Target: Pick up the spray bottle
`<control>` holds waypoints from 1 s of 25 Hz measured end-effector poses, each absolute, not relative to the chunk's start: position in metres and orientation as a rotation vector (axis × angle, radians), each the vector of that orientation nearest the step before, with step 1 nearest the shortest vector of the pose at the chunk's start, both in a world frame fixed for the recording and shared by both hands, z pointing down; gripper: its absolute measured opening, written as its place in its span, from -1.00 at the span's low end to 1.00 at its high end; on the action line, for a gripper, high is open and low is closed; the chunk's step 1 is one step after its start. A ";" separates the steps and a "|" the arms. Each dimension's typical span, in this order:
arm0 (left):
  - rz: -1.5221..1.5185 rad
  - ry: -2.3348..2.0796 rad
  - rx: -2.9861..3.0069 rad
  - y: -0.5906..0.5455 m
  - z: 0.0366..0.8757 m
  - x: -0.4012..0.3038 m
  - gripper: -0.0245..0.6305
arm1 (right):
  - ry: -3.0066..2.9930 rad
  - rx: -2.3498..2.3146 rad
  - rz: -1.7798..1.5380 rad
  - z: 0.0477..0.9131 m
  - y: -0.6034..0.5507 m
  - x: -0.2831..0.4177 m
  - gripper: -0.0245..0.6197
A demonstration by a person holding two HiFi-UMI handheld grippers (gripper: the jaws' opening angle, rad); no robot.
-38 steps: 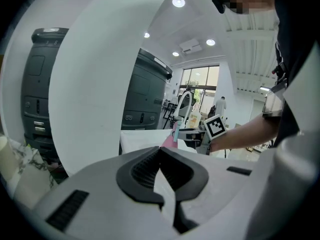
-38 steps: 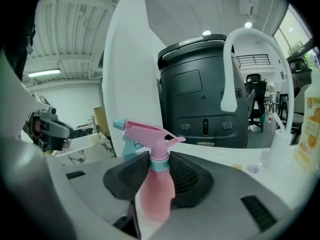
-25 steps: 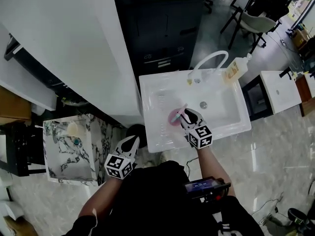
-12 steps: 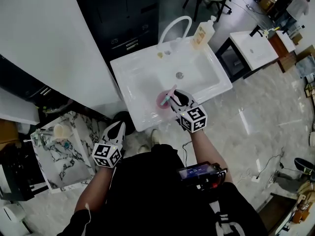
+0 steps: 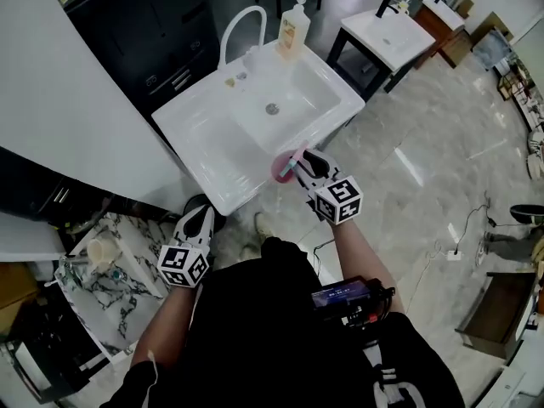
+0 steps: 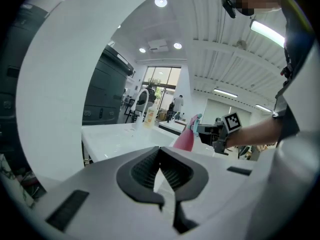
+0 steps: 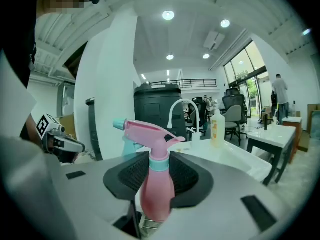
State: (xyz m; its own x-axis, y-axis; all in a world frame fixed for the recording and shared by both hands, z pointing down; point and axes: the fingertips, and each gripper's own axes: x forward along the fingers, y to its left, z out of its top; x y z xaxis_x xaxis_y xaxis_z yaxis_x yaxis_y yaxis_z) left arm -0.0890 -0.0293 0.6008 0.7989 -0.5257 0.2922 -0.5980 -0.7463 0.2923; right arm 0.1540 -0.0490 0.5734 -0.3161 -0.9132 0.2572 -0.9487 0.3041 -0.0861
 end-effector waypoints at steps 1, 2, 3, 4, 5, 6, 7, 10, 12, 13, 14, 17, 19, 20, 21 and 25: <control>0.275 -0.829 2.621 -0.026 0.602 -0.087 -0.90 | -2.392 1.756 0.340 0.574 -0.040 0.157 -0.47; 0.280 -0.808 2.627 -0.023 0.602 -0.084 -0.90 | -2.380 1.776 0.348 0.574 -0.031 0.160 -0.47; 0.283 -0.788 2.634 -0.021 0.603 -0.082 -0.90 | -2.369 1.796 0.352 0.575 -0.023 0.163 -0.47; 0.286 -0.768 2.640 -0.019 0.603 -0.080 -0.90 | -2.358 1.813 0.355 0.575 -0.015 0.165 -0.47; 0.289 -0.749 2.646 -0.017 0.603 -0.077 -0.90 | -2.348 1.830 0.357 0.574 -0.007 0.168 -0.47; 0.292 -0.730 2.653 -0.015 0.603 -0.075 -0.90 | -2.337 1.847 0.359 0.573 -0.001 0.170 -0.47; 0.294 -0.711 2.661 -0.013 0.603 -0.072 -0.90 | -2.326 1.863 0.360 0.573 0.006 0.172 -0.47; 0.299 -0.652 2.682 -0.008 0.603 -0.063 -0.90 | -2.294 1.903 0.362 0.572 0.022 0.177 -0.47; 0.303 -0.617 2.692 -0.006 0.604 -0.057 -0.90 | -2.276 1.927 0.361 0.570 0.032 0.180 -0.47; 0.302 -0.602 2.696 -0.006 0.604 -0.054 -0.90 | -2.270 1.938 0.360 0.568 0.037 0.182 -0.47; 0.300 -0.587 2.700 -0.005 0.604 -0.050 -0.90 | -2.266 1.947 0.359 0.567 0.042 0.183 -0.47; 0.293 -0.545 2.716 -0.001 0.602 -0.040 -0.90 | -2.261 1.967 0.359 0.564 0.056 0.186 -0.47; 0.293 -0.523 2.724 0.001 0.601 -0.033 -0.90 | -2.255 1.976 0.352 0.562 0.065 0.189 -0.47; 0.294 -0.514 2.726 0.002 0.601 -0.030 -0.90 | -2.251 1.984 0.351 0.561 0.069 0.191 -0.47; 0.296 -0.507 2.727 0.004 0.601 -0.028 -0.90 | -2.247 1.995 0.354 0.560 0.072 0.192 -0.47; 0.311 -0.478 2.728 0.009 0.604 -0.016 -0.90 | -2.241 2.030 0.382 0.561 0.086 0.200 -0.47</control>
State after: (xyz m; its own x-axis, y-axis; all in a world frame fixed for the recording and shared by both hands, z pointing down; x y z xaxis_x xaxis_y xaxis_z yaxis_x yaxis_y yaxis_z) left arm -0.0162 0.0091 0.6044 0.9190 -0.2864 0.2710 -0.3638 -0.8810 0.3025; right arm 0.1998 0.0863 0.5611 -0.1100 -0.9656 0.2355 -0.9892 0.0832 -0.1211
